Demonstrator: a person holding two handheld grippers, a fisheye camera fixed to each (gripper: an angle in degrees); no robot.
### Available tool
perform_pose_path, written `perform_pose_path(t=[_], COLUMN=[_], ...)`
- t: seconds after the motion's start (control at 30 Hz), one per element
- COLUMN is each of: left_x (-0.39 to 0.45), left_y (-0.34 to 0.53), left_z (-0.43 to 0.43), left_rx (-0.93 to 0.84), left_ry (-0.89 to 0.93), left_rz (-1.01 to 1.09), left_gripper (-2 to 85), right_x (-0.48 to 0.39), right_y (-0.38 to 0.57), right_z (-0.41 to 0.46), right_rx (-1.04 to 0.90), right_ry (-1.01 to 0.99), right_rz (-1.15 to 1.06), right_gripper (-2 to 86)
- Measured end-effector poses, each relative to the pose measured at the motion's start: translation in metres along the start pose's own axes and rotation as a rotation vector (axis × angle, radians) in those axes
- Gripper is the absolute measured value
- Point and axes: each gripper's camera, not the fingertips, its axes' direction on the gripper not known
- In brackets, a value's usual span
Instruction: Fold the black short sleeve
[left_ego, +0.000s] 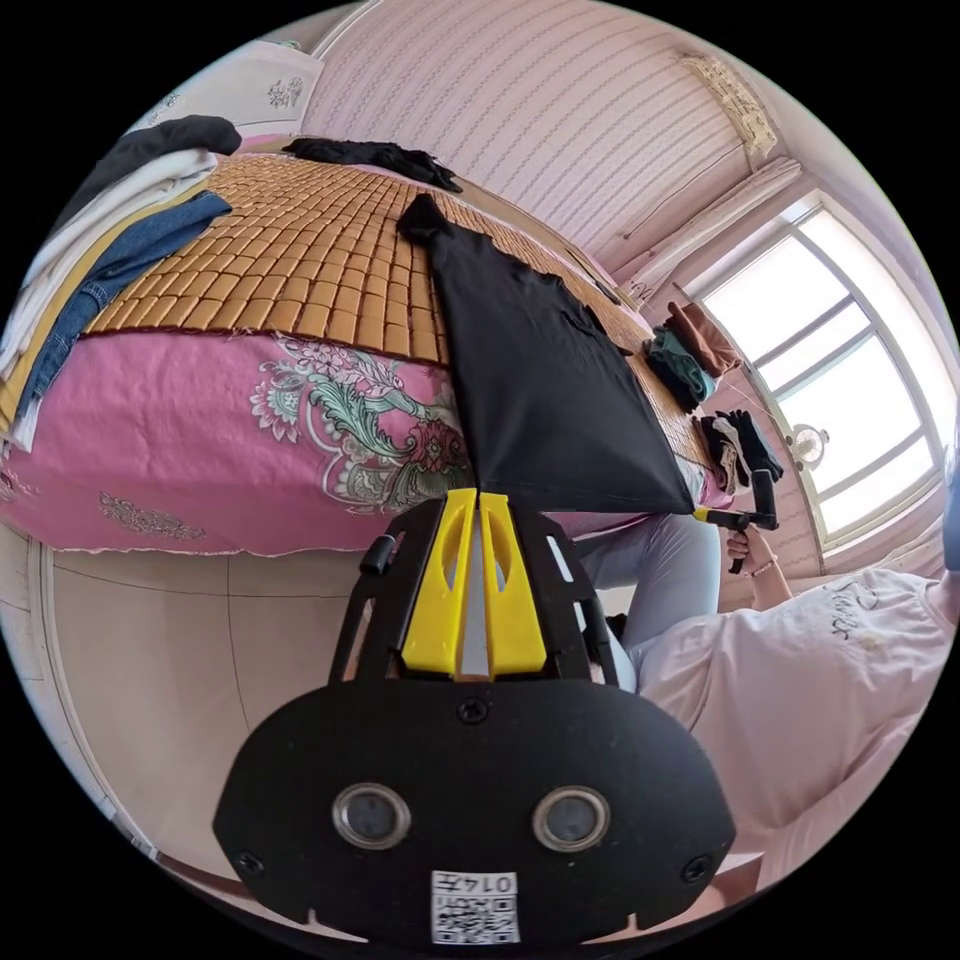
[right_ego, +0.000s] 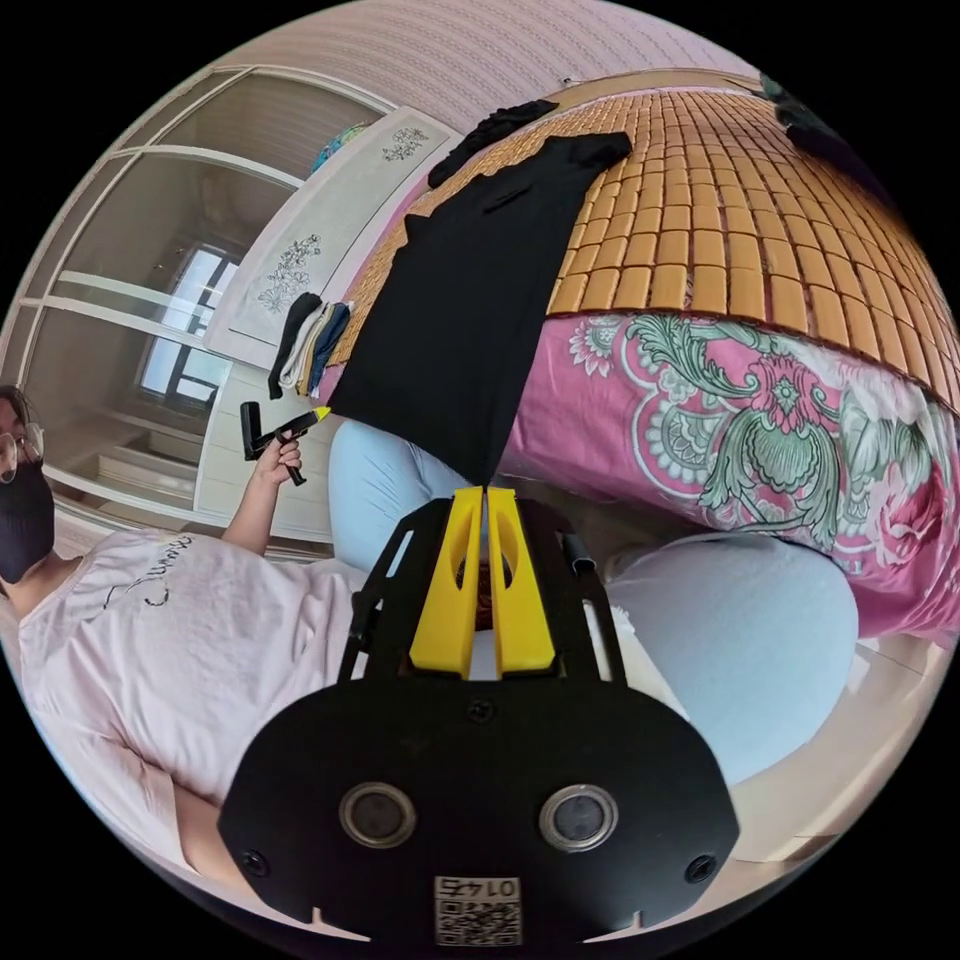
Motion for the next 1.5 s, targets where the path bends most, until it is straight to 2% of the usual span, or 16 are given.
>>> perform_pose_path(t=[0.23,0.3,0.4,0.53,0.7,0.87,1.07,1.13,1.23,1.33,1.5], left_x=[-0.058,-0.072,-0.09,-0.087,-0.041,0.021,0.077,0.09,0.105,0.108,0.092], left_y=[0.036,0.046,0.063,0.051,-0.015,-0.101,-0.171,-0.181,-0.182,-0.173,-0.155], left_z=[0.027,0.03,0.026,0.017,0.066,0.194,0.371,0.421,0.496,0.557,0.62], left_rx=[-0.026,-0.047,-0.084,0.001,0.087,0.054,-0.048,-0.079,-0.151,-0.23,-0.305], left_ry=[0.001,-0.048,-0.216,-0.288,-0.188,-0.052,-0.023,-0.018,-0.045,-0.128,-0.136], left_rz=[-0.041,-0.05,-0.026,0.086,0.334,0.551,0.666,0.681,0.708,0.727,0.7], left_gripper=[-1.0,-1.0,-1.0,-1.0,-1.0,-0.9,-0.1,1.3,4.6,6.3,2.4], right_x=[0.018,0.021,0.021,0.007,0.011,0.058,0.103,0.123,0.144,0.164,0.193], right_y=[0.014,0.017,0.011,-0.039,-0.139,-0.221,-0.26,-0.265,-0.255,-0.253,-0.242], right_z=[0.018,0.019,0.007,-0.042,-0.072,-0.049,-0.002,0.004,-0.009,-0.02,-0.046], right_rx=[-0.089,-0.119,-0.14,0.027,0.231,0.286,0.182,0.102,0.135,0.104,0.14], right_ry=[0.02,0.04,0.099,0.223,0.348,0.429,0.502,0.542,0.414,0.39,0.403], right_rz=[-0.011,-0.01,-0.055,-0.177,-0.235,-0.191,-0.209,-0.197,-0.182,-0.132,-0.077], right_gripper=[0.4,0.4,0.7,1.8,6.0,6.3,5.2,1.8,-0.4,-0.7,-0.5])
